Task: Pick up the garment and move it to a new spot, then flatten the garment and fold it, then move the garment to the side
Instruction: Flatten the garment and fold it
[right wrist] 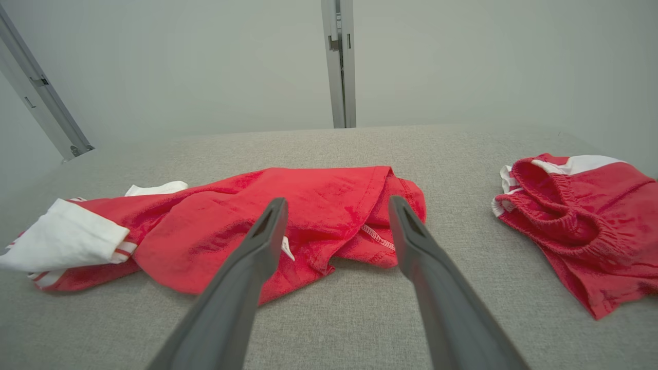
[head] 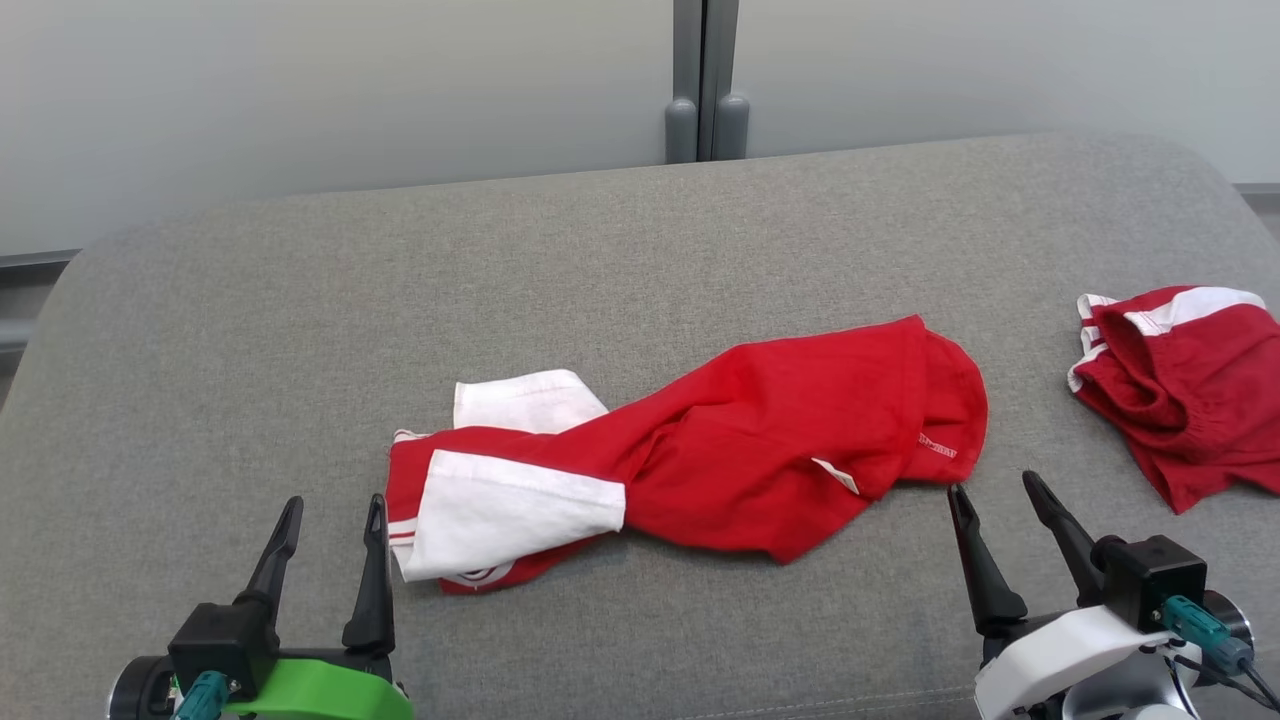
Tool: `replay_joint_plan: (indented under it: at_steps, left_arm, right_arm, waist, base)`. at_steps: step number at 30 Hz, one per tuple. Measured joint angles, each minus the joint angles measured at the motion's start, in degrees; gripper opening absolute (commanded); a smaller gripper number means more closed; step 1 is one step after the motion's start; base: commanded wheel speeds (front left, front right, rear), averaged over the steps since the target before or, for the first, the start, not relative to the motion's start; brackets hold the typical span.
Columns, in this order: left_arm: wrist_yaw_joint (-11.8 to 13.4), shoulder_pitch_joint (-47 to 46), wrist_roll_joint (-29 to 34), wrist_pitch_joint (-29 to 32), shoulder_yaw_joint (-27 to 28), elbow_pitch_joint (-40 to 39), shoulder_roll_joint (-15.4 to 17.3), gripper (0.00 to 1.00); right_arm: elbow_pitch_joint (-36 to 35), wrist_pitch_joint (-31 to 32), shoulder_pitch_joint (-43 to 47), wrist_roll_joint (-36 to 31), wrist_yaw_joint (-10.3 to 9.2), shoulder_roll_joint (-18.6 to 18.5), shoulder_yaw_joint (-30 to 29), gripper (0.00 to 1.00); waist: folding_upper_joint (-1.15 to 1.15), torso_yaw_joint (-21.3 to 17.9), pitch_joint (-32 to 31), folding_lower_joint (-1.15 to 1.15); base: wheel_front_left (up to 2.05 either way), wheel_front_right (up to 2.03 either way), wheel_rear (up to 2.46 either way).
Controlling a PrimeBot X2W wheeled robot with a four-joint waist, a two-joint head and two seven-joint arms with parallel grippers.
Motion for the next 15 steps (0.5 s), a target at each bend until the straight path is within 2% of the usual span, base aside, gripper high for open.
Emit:
replay_joint_plan:
  at_steps: [6, 15]
  left_arm:
    - [-0.15, -1.17, 0.02, 0.1, -0.49, -0.2, 0.03, 1.0]
    - [-0.7, -3.64, 0.59, 0.02, -1.35, 0.45, -0.26, 1.0]
  right_arm:
    - [3.04, 1.99, -0.74, 0.18, 0.0, -2.43, 2.27, 1.0]
    - [14.55, 1.0, -7.87, 0.14, 0.01, -6.53, 7.55, 1.0]
  waist:
    - [0.0, 0.31, 0.95, 0.0]
    - [0.0, 1.92, 3.64, 0.0]
  base:
    - [0.0, 0.0, 0.0]
    - [0.0, 0.0, 0.0]
